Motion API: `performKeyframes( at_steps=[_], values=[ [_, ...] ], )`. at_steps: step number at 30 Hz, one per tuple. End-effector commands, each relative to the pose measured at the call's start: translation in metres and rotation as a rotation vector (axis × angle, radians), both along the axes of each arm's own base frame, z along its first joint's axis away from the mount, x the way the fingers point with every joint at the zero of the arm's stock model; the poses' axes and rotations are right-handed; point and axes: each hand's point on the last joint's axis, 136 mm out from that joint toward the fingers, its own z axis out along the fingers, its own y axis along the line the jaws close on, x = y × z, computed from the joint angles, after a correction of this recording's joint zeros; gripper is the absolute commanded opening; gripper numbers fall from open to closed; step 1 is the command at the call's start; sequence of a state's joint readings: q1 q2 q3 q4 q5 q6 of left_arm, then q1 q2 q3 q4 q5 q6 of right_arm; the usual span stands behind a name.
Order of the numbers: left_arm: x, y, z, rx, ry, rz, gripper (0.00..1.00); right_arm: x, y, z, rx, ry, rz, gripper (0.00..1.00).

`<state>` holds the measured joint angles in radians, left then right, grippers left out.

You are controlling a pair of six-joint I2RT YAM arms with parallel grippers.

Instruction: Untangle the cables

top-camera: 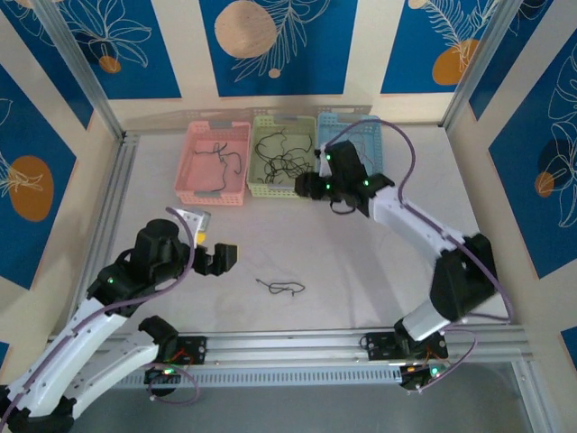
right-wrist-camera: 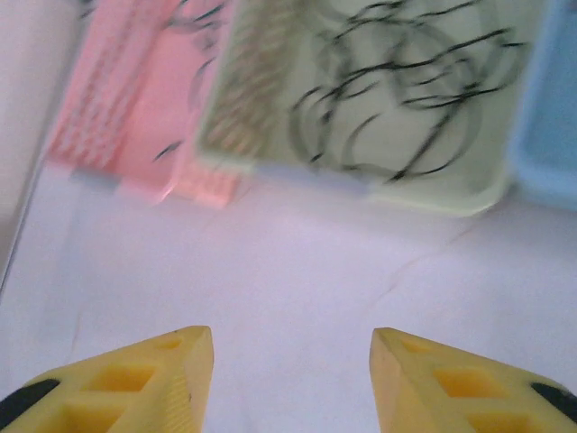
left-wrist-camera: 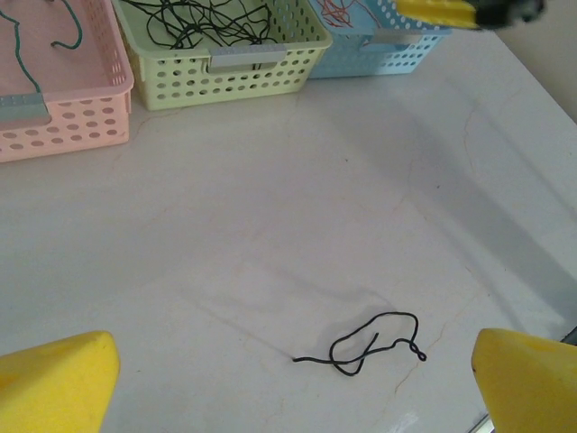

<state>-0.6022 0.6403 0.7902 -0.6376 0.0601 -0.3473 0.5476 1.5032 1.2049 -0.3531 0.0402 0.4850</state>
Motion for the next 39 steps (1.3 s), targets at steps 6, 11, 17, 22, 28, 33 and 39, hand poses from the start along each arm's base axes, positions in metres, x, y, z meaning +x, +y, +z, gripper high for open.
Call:
performKeyframes(
  at_steps=[6,11,17,22,28,33,39],
  values=[
    [-0.011,0.012,0.005,0.002,0.009,0.023,1.0,-0.157,0.063,-0.089,-0.19,0.07,0.637,0.6],
    [-0.017,0.02,0.01,0.002,-0.017,0.034,1.0,-0.179,0.085,-0.133,-0.333,0.08,0.746,0.65],
    [-0.018,0.021,0.014,-0.003,-0.028,0.037,1.0,-0.179,0.105,-0.168,-0.44,0.077,0.814,0.64],
    [-0.018,0.022,0.013,0.001,-0.028,0.04,1.0,-0.185,0.113,-0.181,-0.466,0.111,0.858,0.51],
    [-0.016,0.022,0.01,0.008,-0.024,0.041,1.0,-0.164,0.121,-0.165,-0.456,0.027,0.799,0.16],
    [-0.016,0.021,0.01,0.009,-0.025,0.04,1.0,-0.121,0.13,-0.109,-0.356,-0.118,0.68,0.0],
    [-0.016,0.022,0.01,0.008,-0.027,0.041,1.0,-0.02,0.107,-0.015,-0.128,-0.18,0.359,0.0]
  ],
)
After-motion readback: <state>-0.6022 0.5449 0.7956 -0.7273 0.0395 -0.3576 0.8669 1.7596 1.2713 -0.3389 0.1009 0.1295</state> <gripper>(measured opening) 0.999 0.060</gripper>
